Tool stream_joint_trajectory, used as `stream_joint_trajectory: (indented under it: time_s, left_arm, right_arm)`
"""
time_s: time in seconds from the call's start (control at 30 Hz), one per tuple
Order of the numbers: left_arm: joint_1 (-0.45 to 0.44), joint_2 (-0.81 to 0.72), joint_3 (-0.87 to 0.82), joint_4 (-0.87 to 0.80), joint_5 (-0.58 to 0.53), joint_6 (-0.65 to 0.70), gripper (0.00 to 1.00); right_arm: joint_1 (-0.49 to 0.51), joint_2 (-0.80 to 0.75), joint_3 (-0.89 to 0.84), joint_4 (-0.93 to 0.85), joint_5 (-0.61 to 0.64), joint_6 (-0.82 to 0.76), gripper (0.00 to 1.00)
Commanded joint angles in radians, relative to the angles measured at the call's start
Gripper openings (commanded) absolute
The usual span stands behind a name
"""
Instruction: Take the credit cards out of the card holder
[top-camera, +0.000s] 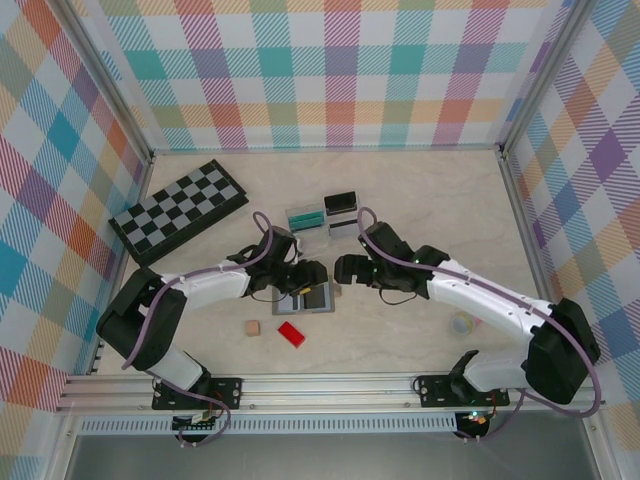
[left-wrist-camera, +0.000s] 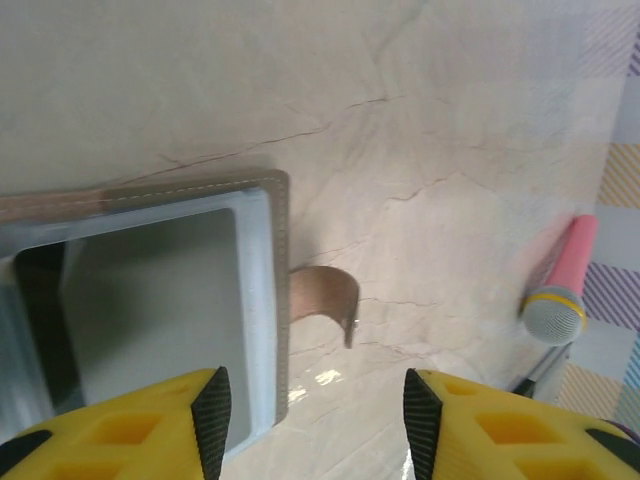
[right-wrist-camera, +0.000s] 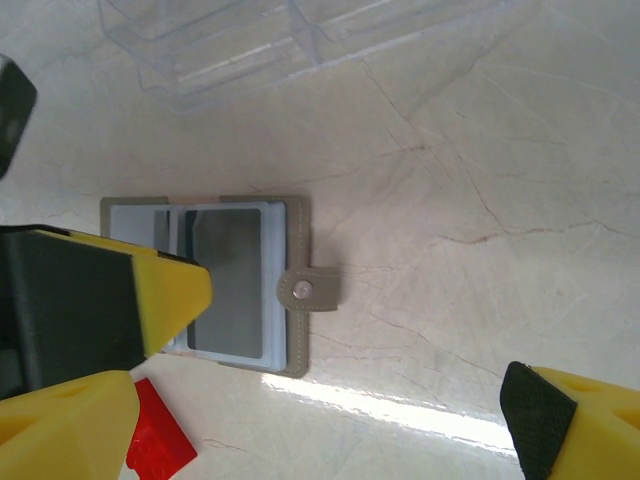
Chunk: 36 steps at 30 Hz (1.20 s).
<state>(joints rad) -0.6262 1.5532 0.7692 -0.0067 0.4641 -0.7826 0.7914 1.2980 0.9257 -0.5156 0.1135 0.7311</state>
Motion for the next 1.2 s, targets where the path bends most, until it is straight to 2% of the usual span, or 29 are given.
stream_joint_trajectory:
  time_s: [0.0,0.17,0.23,0.47,0.7,1.0,1.17]
  left_arm:
    - [-0.006,-0.007,-0.003,0.028,0.015,-0.021,0.52]
    - [0.023,-0.096,-0.02,-0.016,-0.059,-0.021,0.54]
    - [0.048,-0.135,-0.037,-0.044,-0.092,-0.028,0.51]
    - [0.124,-0.193,-0.1,-0.095,-0.091,-0.03,0.43]
    - [0.142,-0.209,-0.168,-0.066,-0.056,-0.042,0.3]
    - [0.146,-0.138,-0.155,-0.01,0.007,-0.052,0.17]
    - [0.145,-0.086,-0.118,-0.02,0.025,-0.038,0.16]
  right_arm:
    - [-0.006,-0.026,-0.023,0.014,-0.034,0.037,0.95]
    - [-0.006,0.034,-0.01,0.032,-0.137,0.012,0.89]
    - [-0.006,0.082,0.022,0.032,-0.17,0.006,0.81]
    - [0.01,0.28,0.167,0.032,-0.251,0.011,0.51]
    - [0.052,0.476,0.296,0.015,-0.243,0.071,0.32]
    - [0.06,0.615,0.402,-0.072,-0.143,0.097,0.26]
    - [0.062,0.634,0.411,-0.102,-0.091,0.074,0.25]
